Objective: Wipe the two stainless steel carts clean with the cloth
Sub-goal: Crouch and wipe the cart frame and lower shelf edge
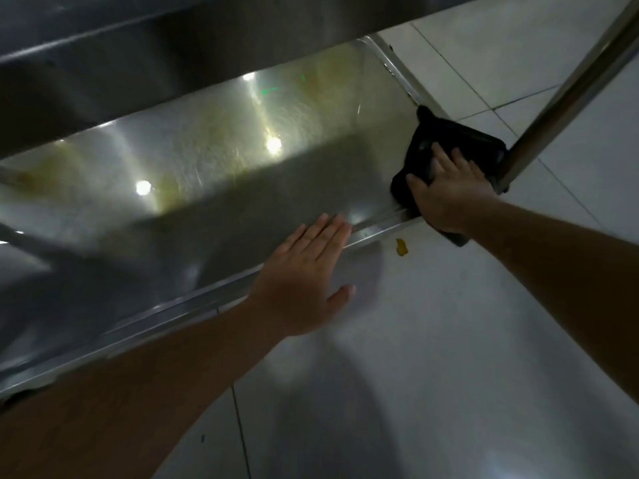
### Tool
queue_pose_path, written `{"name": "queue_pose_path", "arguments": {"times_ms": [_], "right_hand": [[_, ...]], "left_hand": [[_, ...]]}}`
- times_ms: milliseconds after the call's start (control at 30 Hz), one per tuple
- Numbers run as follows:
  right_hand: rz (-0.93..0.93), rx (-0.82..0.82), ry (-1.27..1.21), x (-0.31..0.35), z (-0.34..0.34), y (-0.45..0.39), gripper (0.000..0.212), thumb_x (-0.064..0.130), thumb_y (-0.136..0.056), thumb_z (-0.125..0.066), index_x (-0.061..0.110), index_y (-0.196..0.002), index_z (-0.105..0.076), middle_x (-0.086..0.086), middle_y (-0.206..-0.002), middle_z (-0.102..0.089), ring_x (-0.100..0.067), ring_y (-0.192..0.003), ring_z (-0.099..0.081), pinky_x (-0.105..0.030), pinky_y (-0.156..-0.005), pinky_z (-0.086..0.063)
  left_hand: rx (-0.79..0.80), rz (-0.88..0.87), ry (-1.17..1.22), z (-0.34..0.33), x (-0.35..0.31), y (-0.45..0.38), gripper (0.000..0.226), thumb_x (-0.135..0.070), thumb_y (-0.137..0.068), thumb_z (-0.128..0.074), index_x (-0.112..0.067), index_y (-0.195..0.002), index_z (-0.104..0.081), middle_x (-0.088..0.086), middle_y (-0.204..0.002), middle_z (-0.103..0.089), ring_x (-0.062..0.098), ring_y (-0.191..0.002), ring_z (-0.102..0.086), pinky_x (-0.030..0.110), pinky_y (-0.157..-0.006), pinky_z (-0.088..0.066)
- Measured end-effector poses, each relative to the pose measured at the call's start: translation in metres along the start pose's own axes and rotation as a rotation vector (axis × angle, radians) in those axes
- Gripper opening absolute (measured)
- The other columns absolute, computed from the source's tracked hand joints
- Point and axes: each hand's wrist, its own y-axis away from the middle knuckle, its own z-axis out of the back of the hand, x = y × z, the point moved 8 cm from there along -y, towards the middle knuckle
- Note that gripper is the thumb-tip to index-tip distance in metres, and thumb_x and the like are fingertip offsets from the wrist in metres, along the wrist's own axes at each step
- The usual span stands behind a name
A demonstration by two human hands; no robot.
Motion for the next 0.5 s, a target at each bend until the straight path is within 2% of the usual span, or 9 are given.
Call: {"name": "queue_pose_path", "arguments": {"times_ms": [133, 333, 433, 500], "right_hand": [[0.038, -0.009, 0.027, 0.011, 0.019, -0.051, 0.079, 0.063, -0.101, -0.015, 0.017, -0.165, -0.006, 0.007, -0.173, 0.006, -0.016, -0.158, 0.012, -0.040, -0.126, 0.006], [0.139, -0.096, -0.007, 0.074, 0.022, -0.072, 0.084, 0.067, -0.097, -0.014, 0.019, -0.165, -0.007, 0.005, -0.173, 0.002, -0.018, -0.158, 0.007, -0.040, -0.126, 0.004], [0.362, -0.078, 0.005, 0.147, 0.011, -0.051, 0.081, 0.065, -0.100, -0.026, 0.020, -0.165, -0.010, 0.003, -0.173, -0.005, -0.018, -0.159, 0.001, -0.039, -0.126, 0.000], [0.570, -0.035, 0.042, 0.191, -0.004, -0.028, 0.077, 0.065, -0.101, -0.024, 0.025, -0.165, -0.009, 0.009, -0.172, -0.005, -0.014, -0.158, 0.003, -0.037, -0.126, 0.001]], "left_hand": [[0.044, 0.005, 0.032, -0.004, 0.002, -0.003, 0.090, -0.062, -0.098, -0.047, -0.017, -0.169, -0.016, 0.000, -0.177, -0.012, 0.016, -0.163, -0.005, 0.039, -0.131, -0.009], [0.033, 0.006, 0.043, -0.006, 0.004, -0.002, 0.091, -0.062, -0.097, -0.050, -0.016, -0.169, -0.019, 0.001, -0.177, -0.014, 0.016, -0.163, -0.005, 0.037, -0.131, -0.007], [0.023, 0.008, 0.029, -0.005, 0.001, -0.002, 0.092, -0.062, -0.096, -0.049, -0.013, -0.168, -0.020, 0.003, -0.176, -0.017, 0.018, -0.163, -0.008, 0.040, -0.131, -0.012], [0.029, 0.008, 0.027, -0.006, 0.001, -0.001, 0.092, -0.063, -0.097, -0.047, -0.013, -0.169, -0.018, 0.004, -0.176, -0.018, 0.018, -0.163, -0.009, 0.041, -0.131, -0.014]]}}
